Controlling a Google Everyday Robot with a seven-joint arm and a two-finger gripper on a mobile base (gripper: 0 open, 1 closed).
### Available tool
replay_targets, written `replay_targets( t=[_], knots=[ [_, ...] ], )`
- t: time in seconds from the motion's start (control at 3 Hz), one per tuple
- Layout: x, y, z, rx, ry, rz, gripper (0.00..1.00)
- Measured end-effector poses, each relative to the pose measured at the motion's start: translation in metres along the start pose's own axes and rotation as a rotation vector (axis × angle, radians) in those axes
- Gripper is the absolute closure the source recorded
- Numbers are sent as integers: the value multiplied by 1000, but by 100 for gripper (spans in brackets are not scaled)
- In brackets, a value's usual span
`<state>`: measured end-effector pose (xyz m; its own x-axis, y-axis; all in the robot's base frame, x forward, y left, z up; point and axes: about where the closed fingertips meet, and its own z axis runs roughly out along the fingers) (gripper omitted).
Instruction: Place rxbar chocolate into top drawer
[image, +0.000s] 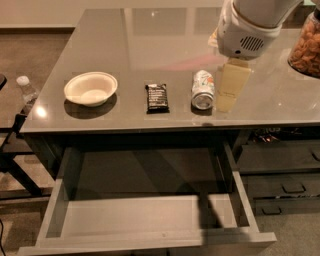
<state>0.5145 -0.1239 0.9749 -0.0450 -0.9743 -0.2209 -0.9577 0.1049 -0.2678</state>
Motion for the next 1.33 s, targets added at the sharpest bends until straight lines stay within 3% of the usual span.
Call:
replay_targets(
  t=[0.33,0.67,1.33],
  knots=[
    [-19,-33,49,-43,-19,-4,0],
    [-23,-35,52,-40,-26,-5,0],
    [-72,-65,75,-40,-76,-70,0]
  ],
)
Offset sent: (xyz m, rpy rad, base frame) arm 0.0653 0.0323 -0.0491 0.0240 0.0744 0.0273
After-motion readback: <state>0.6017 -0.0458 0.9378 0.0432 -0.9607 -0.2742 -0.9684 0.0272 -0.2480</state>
